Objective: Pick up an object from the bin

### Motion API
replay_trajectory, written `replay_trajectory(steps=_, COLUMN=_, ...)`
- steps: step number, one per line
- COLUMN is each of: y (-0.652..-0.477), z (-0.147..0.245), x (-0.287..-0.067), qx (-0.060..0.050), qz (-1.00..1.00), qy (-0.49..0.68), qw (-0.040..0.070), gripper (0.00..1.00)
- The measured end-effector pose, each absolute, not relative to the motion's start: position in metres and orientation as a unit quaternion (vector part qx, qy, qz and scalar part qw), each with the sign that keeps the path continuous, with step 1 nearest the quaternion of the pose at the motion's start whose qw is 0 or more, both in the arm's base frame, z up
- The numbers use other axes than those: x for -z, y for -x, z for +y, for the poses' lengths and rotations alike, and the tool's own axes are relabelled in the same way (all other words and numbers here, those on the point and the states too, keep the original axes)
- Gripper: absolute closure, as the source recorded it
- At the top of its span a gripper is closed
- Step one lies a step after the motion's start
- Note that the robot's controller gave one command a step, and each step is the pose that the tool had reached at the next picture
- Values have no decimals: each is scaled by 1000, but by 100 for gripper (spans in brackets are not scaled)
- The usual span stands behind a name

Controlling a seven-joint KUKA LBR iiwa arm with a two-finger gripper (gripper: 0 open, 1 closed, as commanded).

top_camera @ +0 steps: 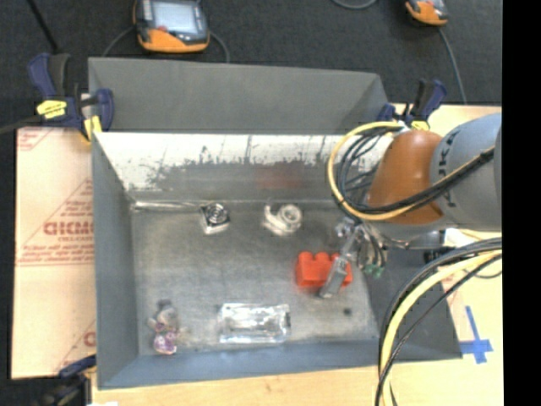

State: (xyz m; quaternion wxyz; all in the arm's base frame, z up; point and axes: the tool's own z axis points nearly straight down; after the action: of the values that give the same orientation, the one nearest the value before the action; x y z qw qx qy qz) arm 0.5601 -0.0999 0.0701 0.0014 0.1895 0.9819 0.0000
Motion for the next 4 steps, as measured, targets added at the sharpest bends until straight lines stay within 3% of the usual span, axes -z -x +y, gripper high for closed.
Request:
replay_trajectory(steps=1, y=-561, z=-100, x=-71, qx=0, qz=982, qy=-188, qw=3, gripper=0)
replay_trajectory(steps=2, y=-561, z=-101, x=-71, qx=0, qz=982, qy=-187, qw=3, gripper=100)
replay_trajectory(steps=3, y=-563, z=-101, x=-75, qx=1, qz=983, qy=-186, qw=3, gripper=100)
replay_trajectory(steps=4, y=-565, z=-102, x=-115, qx=0, qz=983, qy=-185, qw=4, gripper=100)
